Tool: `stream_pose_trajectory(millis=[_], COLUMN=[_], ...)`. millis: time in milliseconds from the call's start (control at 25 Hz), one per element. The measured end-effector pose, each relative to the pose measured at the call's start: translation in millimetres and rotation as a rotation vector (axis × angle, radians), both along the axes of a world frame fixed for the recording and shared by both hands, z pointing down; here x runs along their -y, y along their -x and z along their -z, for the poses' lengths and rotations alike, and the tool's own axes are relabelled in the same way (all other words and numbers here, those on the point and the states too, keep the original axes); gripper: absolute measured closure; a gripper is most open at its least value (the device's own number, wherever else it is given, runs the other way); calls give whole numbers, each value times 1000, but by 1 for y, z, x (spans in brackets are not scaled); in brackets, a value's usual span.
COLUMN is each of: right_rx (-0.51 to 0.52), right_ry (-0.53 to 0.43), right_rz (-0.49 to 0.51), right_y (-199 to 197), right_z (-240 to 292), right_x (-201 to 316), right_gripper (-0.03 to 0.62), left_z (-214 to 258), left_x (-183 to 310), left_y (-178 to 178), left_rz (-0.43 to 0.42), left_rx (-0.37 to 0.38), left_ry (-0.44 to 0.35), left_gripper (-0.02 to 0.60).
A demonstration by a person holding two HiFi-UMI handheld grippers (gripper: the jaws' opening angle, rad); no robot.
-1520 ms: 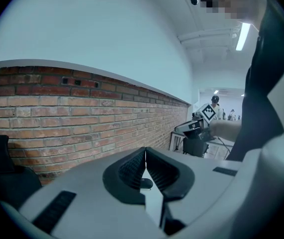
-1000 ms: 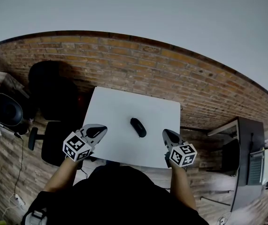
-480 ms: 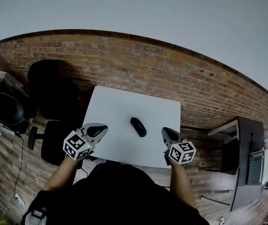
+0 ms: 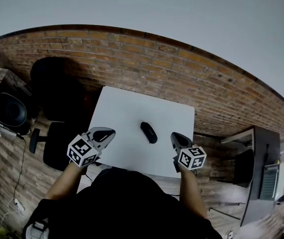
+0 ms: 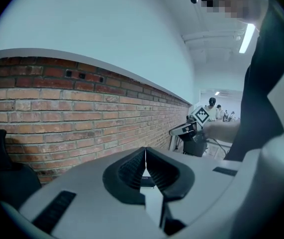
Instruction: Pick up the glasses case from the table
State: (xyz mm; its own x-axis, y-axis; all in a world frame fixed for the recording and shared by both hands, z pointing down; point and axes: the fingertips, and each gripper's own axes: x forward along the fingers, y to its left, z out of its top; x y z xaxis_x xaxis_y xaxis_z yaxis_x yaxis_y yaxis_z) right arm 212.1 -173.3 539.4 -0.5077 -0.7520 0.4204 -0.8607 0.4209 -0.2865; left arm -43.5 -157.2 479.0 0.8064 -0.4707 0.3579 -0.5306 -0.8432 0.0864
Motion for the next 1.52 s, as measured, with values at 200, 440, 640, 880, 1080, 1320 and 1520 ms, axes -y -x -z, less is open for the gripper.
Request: stream_pose_trajectory(millis=[200, 440, 640, 880, 1080, 1320, 1520], right_rx=[-6, 11, 10, -11, -22, -77, -102], right_ry=[37, 66, 110, 167, 194, 234, 274], right_rz=[11, 54, 83, 111, 118, 120, 124], right_y=[2, 18, 28, 38, 42, 40, 39], right_z=[-19, -38, -58, -87, -104, -132, -154], right_x=[9, 16, 22, 29, 35, 39, 38], right_gripper=[577, 577, 577, 574, 563, 552, 536], left_z=[-4, -8, -12, -19, -22, -27, -30], left_x=[3, 10, 13, 19, 25, 30, 36], left_y=[7, 20, 25, 32, 33, 36, 38], left_rz=[16, 41, 47, 56, 59, 60, 61], left_rx=[9, 16, 21, 27, 31, 32, 38], left_ry=[12, 12, 25, 40, 51, 73, 75], left_gripper=[569, 571, 569, 570, 570, 571, 570])
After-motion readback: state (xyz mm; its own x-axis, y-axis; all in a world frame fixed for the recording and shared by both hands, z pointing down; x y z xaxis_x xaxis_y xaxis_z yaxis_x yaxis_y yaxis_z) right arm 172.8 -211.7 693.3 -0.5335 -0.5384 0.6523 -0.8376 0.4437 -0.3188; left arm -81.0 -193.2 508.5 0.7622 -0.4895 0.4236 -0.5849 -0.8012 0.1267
